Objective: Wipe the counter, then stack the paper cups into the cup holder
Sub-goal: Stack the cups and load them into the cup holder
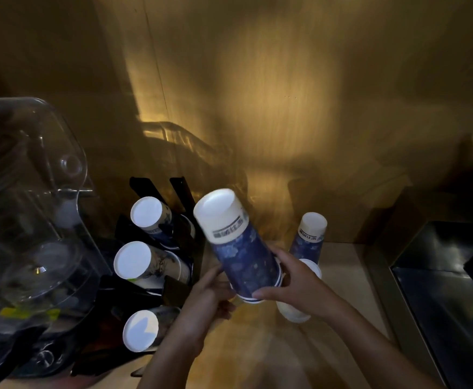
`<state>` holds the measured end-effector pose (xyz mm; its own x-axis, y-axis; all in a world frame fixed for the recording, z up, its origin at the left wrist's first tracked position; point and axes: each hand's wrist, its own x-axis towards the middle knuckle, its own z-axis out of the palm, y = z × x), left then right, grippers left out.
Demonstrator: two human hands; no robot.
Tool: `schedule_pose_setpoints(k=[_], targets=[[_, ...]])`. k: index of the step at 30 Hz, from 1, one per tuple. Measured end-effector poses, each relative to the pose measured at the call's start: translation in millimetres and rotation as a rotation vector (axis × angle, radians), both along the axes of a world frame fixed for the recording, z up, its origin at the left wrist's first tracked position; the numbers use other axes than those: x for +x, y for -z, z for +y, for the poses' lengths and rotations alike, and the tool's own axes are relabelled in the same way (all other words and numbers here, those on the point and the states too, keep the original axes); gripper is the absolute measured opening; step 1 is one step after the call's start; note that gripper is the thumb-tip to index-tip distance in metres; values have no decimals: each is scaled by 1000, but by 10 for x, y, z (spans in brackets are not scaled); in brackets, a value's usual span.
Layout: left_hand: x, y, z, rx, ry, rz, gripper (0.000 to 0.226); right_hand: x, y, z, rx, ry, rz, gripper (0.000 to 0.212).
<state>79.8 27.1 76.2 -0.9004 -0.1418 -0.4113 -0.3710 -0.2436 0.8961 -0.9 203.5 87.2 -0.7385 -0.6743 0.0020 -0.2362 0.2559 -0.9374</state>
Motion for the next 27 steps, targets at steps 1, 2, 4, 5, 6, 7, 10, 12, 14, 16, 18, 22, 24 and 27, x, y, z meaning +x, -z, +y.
schedule_pose_setpoints(k=[1, 2, 4, 5, 6, 7, 10, 12, 14, 16, 18, 22, 24, 27], targets=[[18, -41, -6, -56, 1, 20, 63, 5, 3, -18, -24, 10, -30, 70], [34, -74, -14, -83, 5, 45, 63, 7, 13, -37, -36, 25, -53, 71], [50, -128, -24, -70, -12, 98, 54, 5, 34, -76, -57, 51, -82, 73], [64, -172, -21, -78, -33, 123, 49, 3, 39, -99, -64, 61, -86, 74], [85, -229, -21, -110, -64, 149, 46, 3, 33, -124, -65, 70, -78, 73], [108, -290, -15, -158, -92, 173, 47, 4, 16, -152, -64, 76, -64, 71], [152, -512, -1, -264, -145, 255, 56, 8, -78, -255, -70, 71, -25, 65], [215, -643, -21, -283, -170, 296, 61, -16, -150, -335, -92, 55, -29, 64], [267, -759, -95, -305, -193, 331, 54, -69, -241, -423, -110, 40, -39, 67], [204, -881, -212, -326, -196, 345, 44, -137, -358, -540, -111, 16, -40, 69], [26, -986, -375, -334, -283, 256, 38, -201, -486, -701, -88, -12, -6, 69], [-26, -1146, -642, -351, -380, 354, 45, -332, -647, -1085, -89, -21, 102, 75], [41, -1183, -734, -374, -307, 432, 65, -400, -698, -1274, -85, -23, 156, 82], [29, -1191, -1000, -314, -339, 430, 90, -499, -769, -1535, -49, -13, 230, 91]])
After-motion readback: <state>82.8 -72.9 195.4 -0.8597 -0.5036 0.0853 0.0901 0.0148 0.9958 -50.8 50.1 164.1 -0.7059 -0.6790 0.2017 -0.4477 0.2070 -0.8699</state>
